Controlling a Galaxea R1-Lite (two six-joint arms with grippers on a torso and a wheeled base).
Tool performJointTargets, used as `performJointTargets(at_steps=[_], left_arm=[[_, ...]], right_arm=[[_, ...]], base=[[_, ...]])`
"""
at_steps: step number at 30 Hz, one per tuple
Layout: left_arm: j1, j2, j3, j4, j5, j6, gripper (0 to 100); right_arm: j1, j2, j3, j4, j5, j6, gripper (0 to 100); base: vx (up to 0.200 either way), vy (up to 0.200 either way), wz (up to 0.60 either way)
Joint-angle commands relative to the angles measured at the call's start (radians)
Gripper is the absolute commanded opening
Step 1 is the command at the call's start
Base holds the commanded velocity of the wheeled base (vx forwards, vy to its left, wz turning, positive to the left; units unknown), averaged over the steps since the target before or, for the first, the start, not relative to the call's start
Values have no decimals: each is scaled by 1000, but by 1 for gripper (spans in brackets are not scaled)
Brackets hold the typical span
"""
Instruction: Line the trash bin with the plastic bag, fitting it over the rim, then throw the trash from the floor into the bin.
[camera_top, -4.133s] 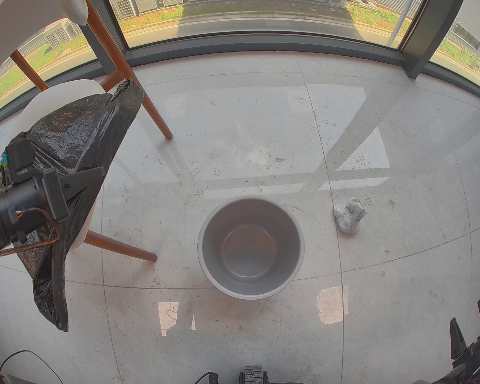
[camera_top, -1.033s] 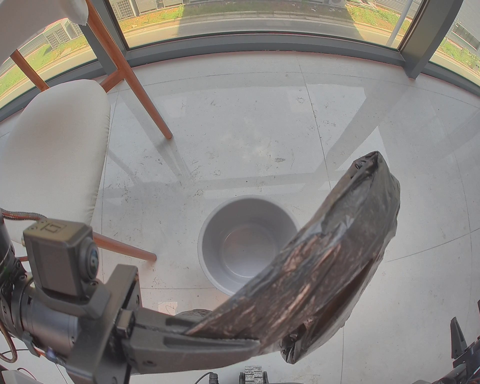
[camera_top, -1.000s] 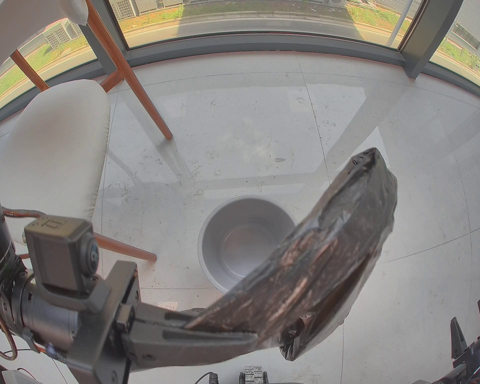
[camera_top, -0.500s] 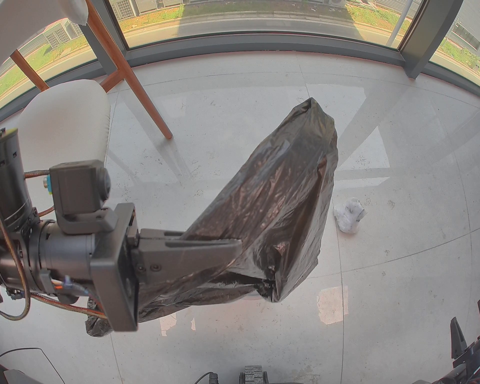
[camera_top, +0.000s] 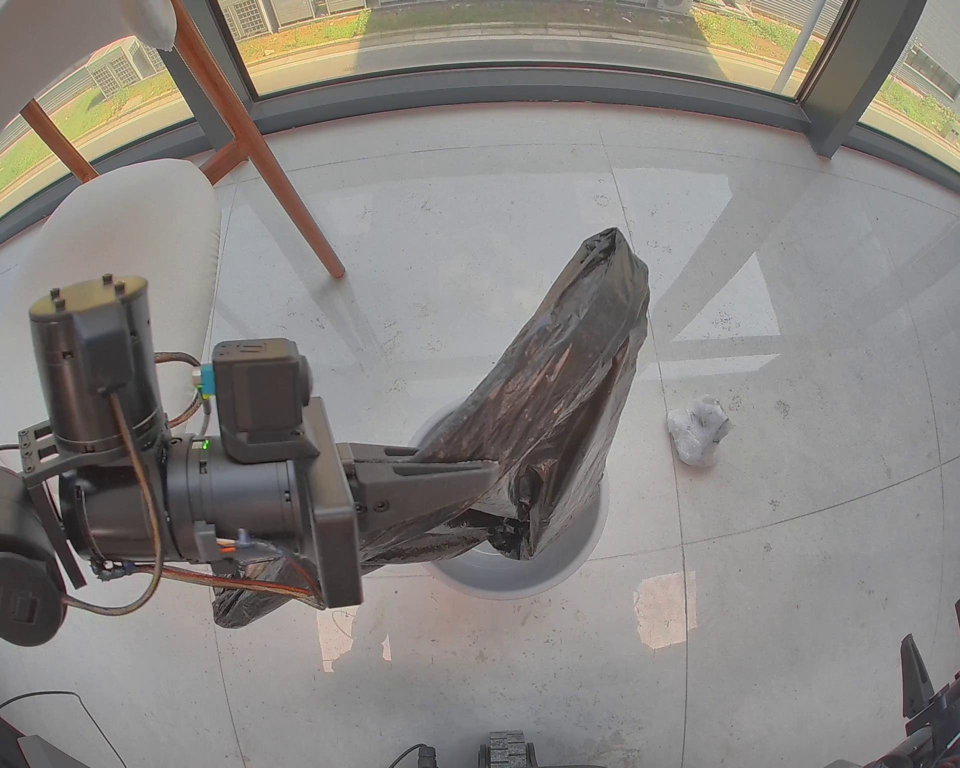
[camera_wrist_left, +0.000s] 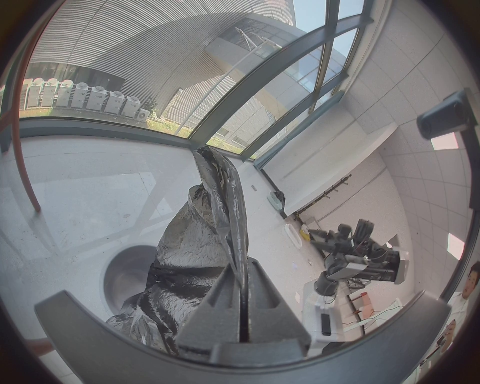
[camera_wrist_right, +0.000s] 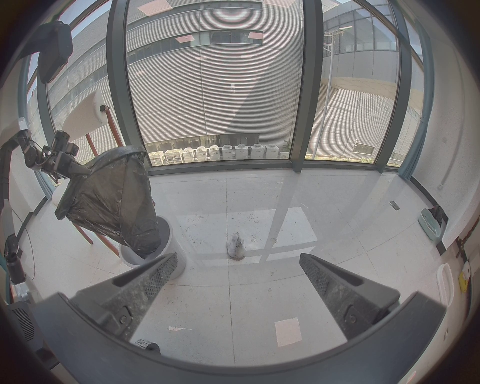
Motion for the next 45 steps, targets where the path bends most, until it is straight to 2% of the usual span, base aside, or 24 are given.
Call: performJointTargets(at_steps=[1, 7, 9, 13, 18, 23, 32, 38, 45], left_arm=[[15, 64, -3, -2, 7, 20, 0], [17, 128, -15, -35, 22, 65, 0], [15, 183, -14, -89, 85, 120, 0], [17, 246, -8, -164, 128, 172, 0], [17, 271, -9, -175, 186, 175, 0], [15, 274, -14, -164, 287, 167, 0], [11, 309, -43, -161, 341, 177, 0], [-3, 323, -60, -95, 386, 178, 0], [-18, 324, -65, -88, 418, 193, 0]], right_arm=[[0, -13, 18, 0, -1, -1, 100], [0, -13, 18, 0, 0, -1, 100], [0, -13, 18, 1, -1, -2, 100], [0, -13, 18, 1, -1, -4, 100], [0, -13, 18, 4, 0, -6, 100], [0, -15, 18, 4, 2, -6, 100], [-3, -15, 18, 1, 6, -16, 100], [-1, -15, 18, 3, 8, -13, 100], [-3, -16, 18, -2, 6, -15, 100]], base=[[0, 0, 0], [0, 0, 0], [0, 0, 0], [0, 0, 0], [0, 0, 0], [0, 0, 0], [0, 0, 0], [0, 0, 0], [0, 0, 0]])
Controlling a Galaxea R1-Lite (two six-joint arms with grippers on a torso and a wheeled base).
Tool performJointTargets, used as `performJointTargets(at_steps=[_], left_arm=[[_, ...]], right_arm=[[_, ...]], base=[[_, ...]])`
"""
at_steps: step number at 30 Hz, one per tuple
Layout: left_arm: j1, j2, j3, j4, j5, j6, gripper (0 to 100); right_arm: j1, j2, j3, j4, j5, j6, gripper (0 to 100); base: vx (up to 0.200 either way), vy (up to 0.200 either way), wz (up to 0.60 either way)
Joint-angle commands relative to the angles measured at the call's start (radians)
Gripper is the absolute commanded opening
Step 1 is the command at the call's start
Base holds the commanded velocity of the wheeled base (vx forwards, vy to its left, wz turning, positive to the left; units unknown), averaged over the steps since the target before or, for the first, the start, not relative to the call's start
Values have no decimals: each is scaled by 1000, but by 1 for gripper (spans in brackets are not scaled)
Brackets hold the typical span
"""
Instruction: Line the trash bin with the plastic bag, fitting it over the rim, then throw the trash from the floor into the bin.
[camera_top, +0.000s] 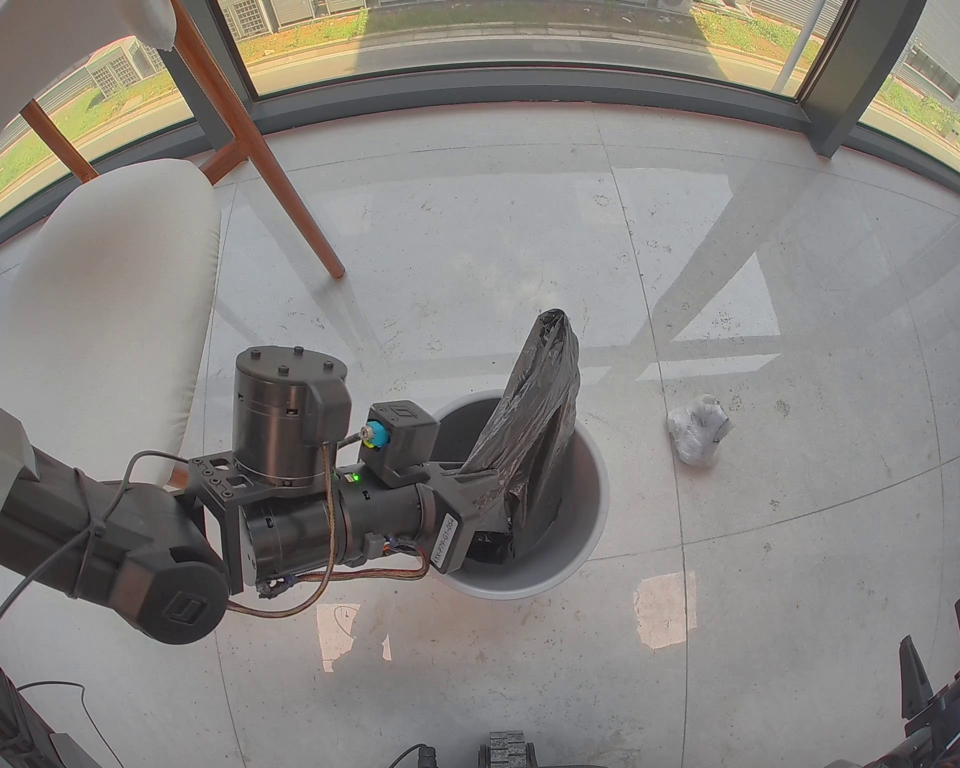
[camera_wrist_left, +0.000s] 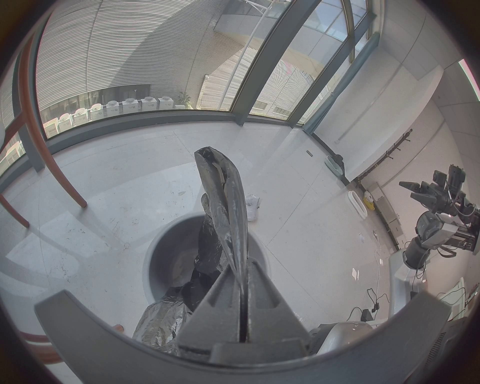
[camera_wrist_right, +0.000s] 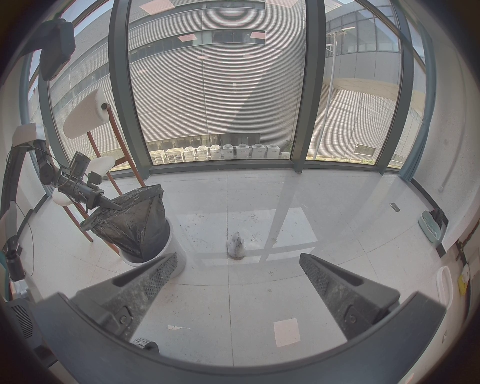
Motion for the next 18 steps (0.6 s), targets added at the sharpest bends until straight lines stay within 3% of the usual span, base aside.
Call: performJointTargets(at_steps=[1, 5, 12, 16, 18], left_arm=[[-5, 4, -7, 0, 1, 13, 0], [-5, 0, -1, 0, 1, 28, 0], [-9, 0, 6, -1, 3, 70, 0], [-11, 0, 6, -3, 4, 85, 0], [-12, 0, 9, -3, 12, 87, 0]], right_arm=[[-1, -15, 18, -11, 0, -1, 100], [31, 39, -93, -18, 5, 24, 100], [226, 229, -173, -15, 45, 108, 100], [293, 321, -231, -17, 46, 195, 100], [352, 432, -300, -17, 60, 295, 100]], base=[[0, 0, 0], [0, 0, 0], [0, 0, 0], [0, 0, 0], [0, 0, 0]])
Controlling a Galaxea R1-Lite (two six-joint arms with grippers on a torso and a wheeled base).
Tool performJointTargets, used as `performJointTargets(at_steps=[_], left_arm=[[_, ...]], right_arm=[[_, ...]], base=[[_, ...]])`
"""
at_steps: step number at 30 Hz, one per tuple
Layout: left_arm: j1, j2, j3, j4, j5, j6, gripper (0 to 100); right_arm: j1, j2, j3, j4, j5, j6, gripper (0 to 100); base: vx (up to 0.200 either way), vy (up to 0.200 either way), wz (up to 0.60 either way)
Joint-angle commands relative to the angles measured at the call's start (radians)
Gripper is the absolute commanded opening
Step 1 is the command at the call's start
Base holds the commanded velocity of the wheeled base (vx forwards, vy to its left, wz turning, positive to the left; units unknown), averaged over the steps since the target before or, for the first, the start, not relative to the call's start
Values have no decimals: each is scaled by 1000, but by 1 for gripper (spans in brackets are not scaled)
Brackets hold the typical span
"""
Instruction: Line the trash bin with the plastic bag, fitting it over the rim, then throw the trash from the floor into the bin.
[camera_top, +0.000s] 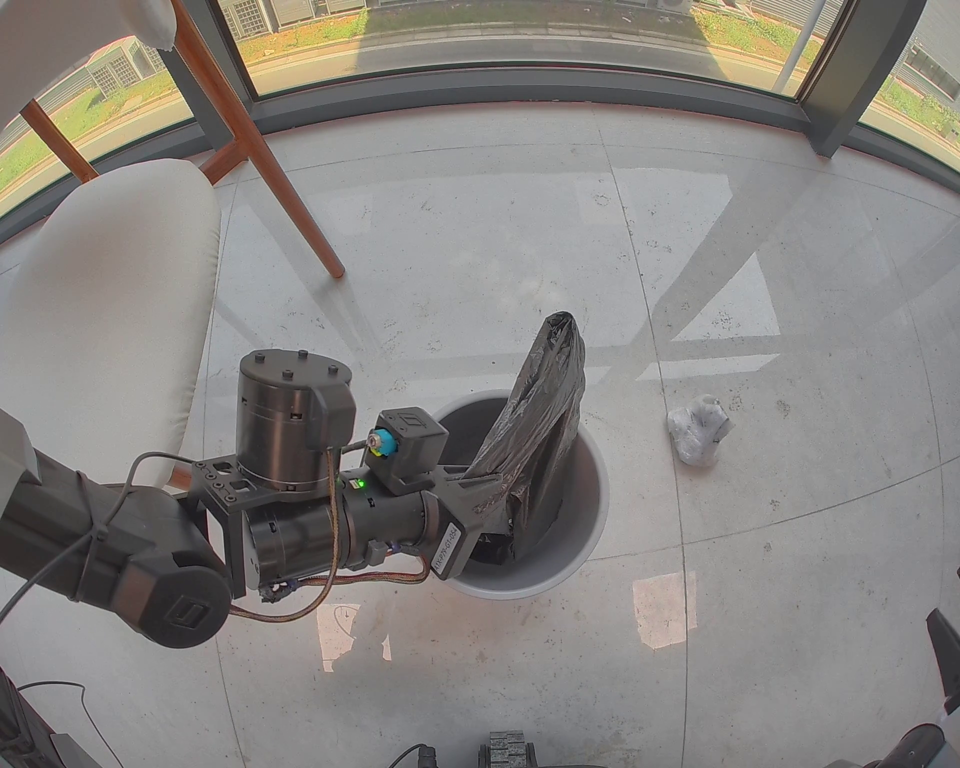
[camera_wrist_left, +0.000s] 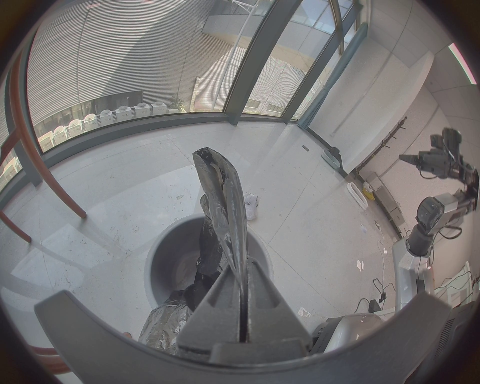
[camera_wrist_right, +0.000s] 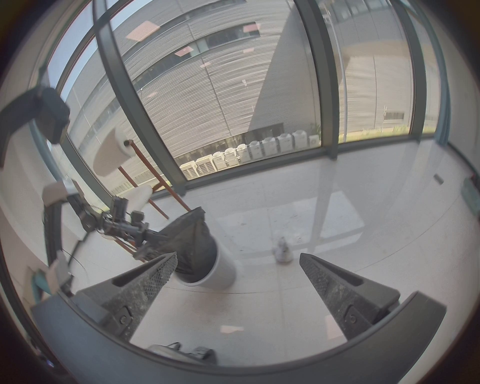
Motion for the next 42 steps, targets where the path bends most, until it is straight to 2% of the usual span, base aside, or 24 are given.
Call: performJointTargets(at_steps=[1, 3, 6, 13, 22, 25, 27, 30, 38, 42], left_arm=[[-6, -2, 6, -2, 9, 18, 0], [-24, -2, 8, -1, 21, 16, 0], [-26, -2, 8, -1, 32, 16, 0], [-43, -2, 32, -8, 33, 16, 0], [-50, -2, 46, -10, 32, 16, 0], [-50, -2, 47, -10, 33, 16, 0], [-50, -1, 49, -11, 33, 16, 0], [-50, -1, 55, -10, 33, 15, 0], [-50, -2, 83, -11, 35, 18, 0], [-50, -2, 78, -11, 35, 19, 0]], right_arm=[[136, 251, -133, -2, 23, 140, 100], [182, 326, -176, -4, 52, 220, 100], [208, 420, -209, -5, 84, 289, 100], [228, 585, -283, -5, 170, 304, 100], [254, 730, -381, -4, 176, 352, 100], [290, 765, -412, -7, 176, 405, 100], [328, 802, -452, -8, 176, 476, 100], [350, 842, -479, -11, 176, 522, 100], [382, 938, -510, -21, 188, 536, 100], [400, 984, -510, -68, 188, 545, 100]], base=[[0, 0, 0], [0, 0, 0], [0, 0, 0], [0, 0, 0], [0, 0, 0], [0, 0, 0], [0, 0, 0], [0, 0, 0], [0, 0, 0], [0, 0, 0]])
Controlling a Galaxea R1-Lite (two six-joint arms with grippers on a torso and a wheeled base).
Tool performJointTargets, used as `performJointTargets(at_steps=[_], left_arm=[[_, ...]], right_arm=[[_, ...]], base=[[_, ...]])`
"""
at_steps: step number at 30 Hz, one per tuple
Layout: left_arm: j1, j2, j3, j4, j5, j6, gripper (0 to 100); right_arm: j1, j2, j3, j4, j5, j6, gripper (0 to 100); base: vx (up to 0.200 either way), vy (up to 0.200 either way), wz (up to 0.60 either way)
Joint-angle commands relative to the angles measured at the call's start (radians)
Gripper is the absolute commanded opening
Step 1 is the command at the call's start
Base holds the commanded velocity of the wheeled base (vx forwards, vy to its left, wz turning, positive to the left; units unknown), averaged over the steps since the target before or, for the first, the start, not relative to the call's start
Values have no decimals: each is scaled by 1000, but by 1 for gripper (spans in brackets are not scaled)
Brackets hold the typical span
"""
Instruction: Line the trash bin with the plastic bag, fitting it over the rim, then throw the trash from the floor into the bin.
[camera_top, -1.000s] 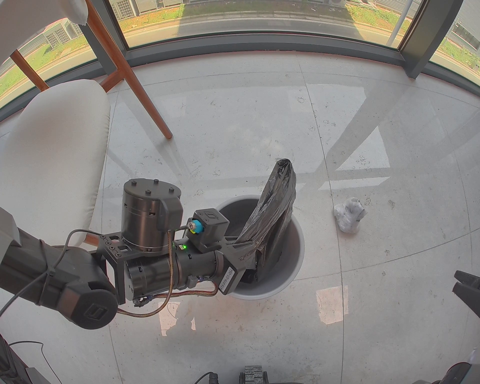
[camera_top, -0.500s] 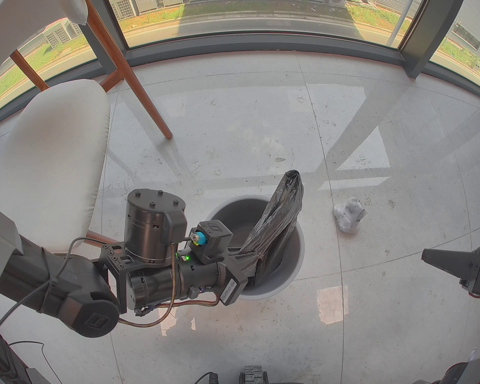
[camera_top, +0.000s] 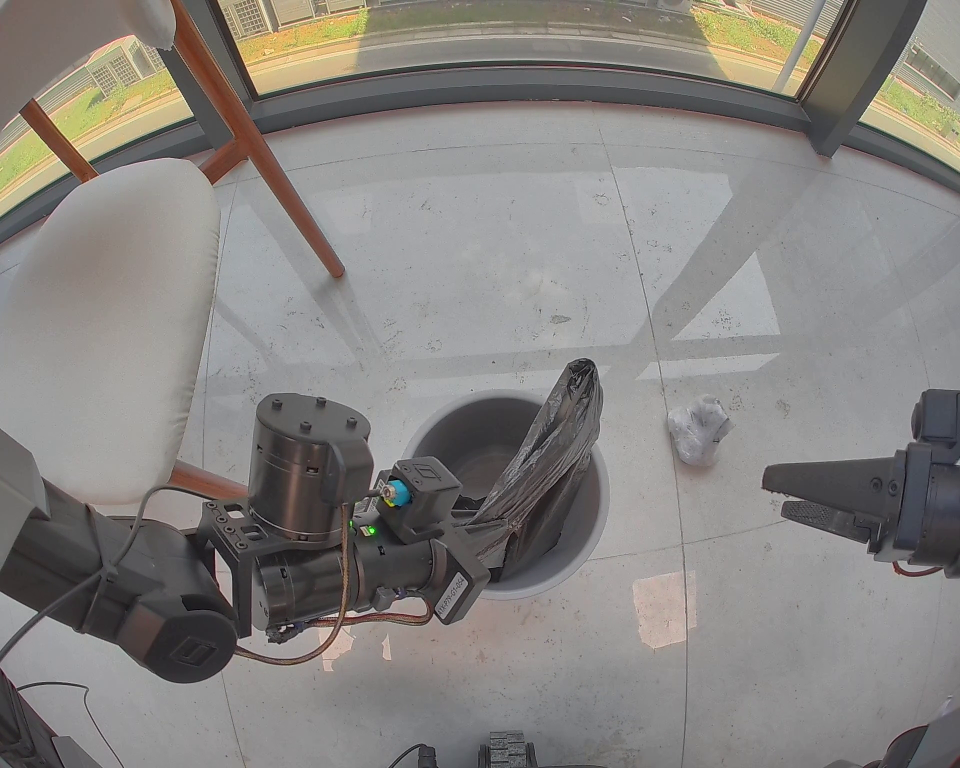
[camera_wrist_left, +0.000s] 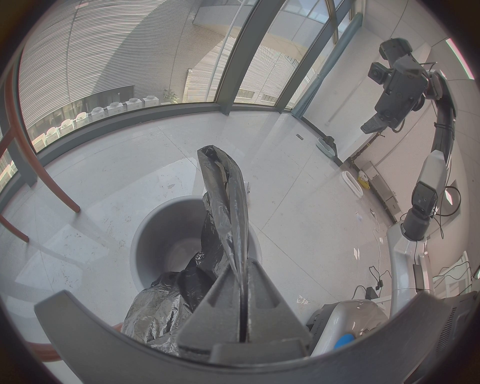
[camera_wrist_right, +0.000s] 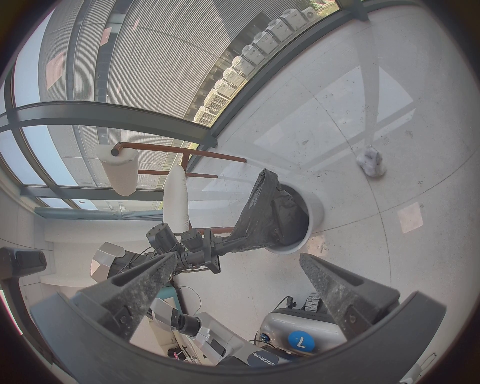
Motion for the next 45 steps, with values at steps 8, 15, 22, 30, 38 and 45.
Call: performJointTargets(at_steps=[8, 15, 22, 30, 38, 45], left_arm=[[-6, 0, 2, 0, 40, 44, 0], [-14, 0, 2, 0, 95, 121, 0], [-32, -1, 3, -2, 115, 260, 0], [-98, 0, 22, -5, 141, 329, 0], [-112, 0, 63, -65, 180, 328, 0], [-112, -1, 62, -65, 187, 325, 0]], right_arm=[[57, 175, -36, -99, -8, 21, 100], [59, 267, -94, -87, -14, 22, 100], [50, 417, -219, -82, -140, 25, 100], [36, 523, -355, 28, -220, 27, 100], [4, 560, -458, 145, -235, 38, 100], [-6, 587, -461, 168, -235, 36, 100]], base=[[0, 0, 0], [0, 0, 0], [0, 0, 0], [0, 0, 0], [0, 0, 0], [0, 0, 0]])
